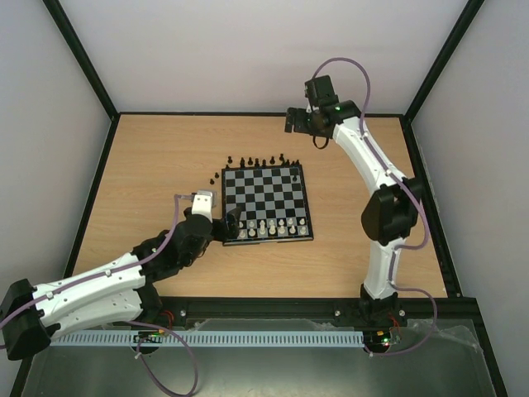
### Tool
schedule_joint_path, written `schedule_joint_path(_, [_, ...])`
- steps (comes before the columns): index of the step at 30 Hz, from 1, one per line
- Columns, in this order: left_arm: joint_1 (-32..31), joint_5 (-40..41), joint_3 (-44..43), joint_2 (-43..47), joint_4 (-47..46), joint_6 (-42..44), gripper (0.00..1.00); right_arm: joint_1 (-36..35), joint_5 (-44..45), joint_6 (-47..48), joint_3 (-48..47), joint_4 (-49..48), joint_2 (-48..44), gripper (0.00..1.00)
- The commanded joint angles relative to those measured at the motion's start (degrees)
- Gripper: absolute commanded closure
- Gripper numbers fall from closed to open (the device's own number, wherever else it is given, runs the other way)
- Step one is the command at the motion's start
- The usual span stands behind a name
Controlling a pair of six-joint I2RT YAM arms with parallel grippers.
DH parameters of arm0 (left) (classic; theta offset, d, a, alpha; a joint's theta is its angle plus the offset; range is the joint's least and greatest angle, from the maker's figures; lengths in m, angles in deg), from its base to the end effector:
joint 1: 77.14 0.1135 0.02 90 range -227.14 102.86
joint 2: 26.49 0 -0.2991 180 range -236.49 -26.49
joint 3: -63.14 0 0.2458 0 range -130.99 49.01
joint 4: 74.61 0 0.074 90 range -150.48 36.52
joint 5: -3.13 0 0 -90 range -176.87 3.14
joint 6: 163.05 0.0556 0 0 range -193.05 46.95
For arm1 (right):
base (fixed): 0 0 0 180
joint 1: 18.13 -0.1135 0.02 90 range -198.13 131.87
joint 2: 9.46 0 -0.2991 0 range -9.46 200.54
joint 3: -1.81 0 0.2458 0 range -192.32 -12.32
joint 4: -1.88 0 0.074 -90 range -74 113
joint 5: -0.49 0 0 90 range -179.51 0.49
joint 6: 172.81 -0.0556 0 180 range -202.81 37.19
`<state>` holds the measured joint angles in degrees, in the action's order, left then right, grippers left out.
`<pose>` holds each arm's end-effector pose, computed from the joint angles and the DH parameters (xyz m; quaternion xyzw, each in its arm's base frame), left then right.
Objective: Set up the chess pieces on the board
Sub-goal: Pick up the chess piece at the center of the board.
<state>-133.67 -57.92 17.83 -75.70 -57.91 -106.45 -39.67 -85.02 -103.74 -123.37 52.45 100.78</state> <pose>0.1243 -0.1392 0.2801 0.0202 0.8084 -0.2441 0.5352 0.4352 0.1671 0.3821 0.0132 0.8889 0.1329 0.4381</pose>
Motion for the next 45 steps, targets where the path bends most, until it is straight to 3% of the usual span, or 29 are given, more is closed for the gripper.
schedule_joint_path(1, [0.6, 1.3, 0.7, -0.5, 0.8, 0.7, 0.01, 2.4, -0.6, 1.2, -8.3, 4.5, 7.2, 0.0])
schedule_joint_path(13, [0.8, 3.4, 0.5, -2.1, 1.4, 1.0, 0.01, 3.8, -3.2, 3.1, -13.3, 2.5, 20.1, 0.03])
schedule_joint_path(33, [1.3, 7.1, 0.5, -2.0, 2.9, 1.1, 0.01, 4.5, -4.5, 3.3, -13.5, 1.7, 24.6, 0.05])
schedule_joint_path(45, [1.4, 7.3, 0.6, -1.2, 3.1, 1.1, 0.01, 4.4, -3.6, 3.1, -13.2, 2.4, 25.7, 0.34])
